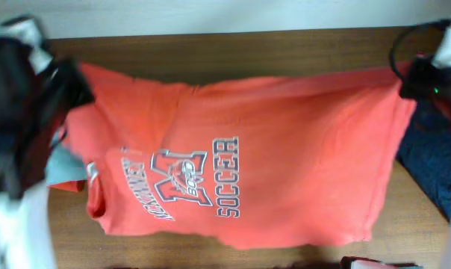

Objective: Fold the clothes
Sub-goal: 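Lift the t-shirt with both grippers and shake it out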

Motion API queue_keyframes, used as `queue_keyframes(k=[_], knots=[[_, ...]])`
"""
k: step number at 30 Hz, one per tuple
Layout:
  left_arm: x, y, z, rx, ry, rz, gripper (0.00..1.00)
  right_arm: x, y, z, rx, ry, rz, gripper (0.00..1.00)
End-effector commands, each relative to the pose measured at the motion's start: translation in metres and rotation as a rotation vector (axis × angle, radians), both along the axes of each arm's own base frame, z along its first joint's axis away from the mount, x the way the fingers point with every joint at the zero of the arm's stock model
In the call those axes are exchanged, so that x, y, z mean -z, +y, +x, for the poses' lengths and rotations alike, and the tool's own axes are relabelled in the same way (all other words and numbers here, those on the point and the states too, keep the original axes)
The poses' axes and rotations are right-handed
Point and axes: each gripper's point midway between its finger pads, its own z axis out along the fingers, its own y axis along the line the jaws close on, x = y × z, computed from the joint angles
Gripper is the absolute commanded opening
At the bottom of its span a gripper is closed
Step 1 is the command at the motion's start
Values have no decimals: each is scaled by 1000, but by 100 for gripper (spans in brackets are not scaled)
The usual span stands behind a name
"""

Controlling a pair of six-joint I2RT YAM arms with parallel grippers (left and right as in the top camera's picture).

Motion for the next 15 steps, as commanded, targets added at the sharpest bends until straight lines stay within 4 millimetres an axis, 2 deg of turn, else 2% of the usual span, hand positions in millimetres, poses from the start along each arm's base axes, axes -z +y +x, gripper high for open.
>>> queue_keyframes(k=[1, 3, 5, 6, 7, 8, 10, 11, 12, 15], knots=[[45, 3, 61, -9, 75, 22, 0, 44, -2, 38, -14, 105, 33, 4], [58, 2, 102, 10, 41, 45, 0, 65, -1, 66, -36, 118, 65, 4], [58, -5, 145, 69, -54, 63, 0, 73, 2, 92, -56, 80, 92, 4], [50, -11, 165, 116, -123, 85, 0, 70, 0, 102, -38, 47, 105, 4], [44, -12, 174, 129, -164, 96, 0, 64, -1, 109, -25, 15, 116, 4], [28, -12, 182, 131, -232, 109, 0, 54, -2, 113, -10, -25, 128, 4], [-4, -10, 184, 127, -324, 124, 0, 26, -3, 116, -1, -104, 129, 4], [-27, -7, 181, 119, -376, 131, 0, 7, -3, 117, -5, -147, 122, 4], [-54, -2, 175, 106, -434, 136, 0, -17, -3, 116, -9, -205, 112, 4], [-108, 16, 153, 70, -533, 161, 0, -60, -1, 106, -21, -290, 90, 4]])
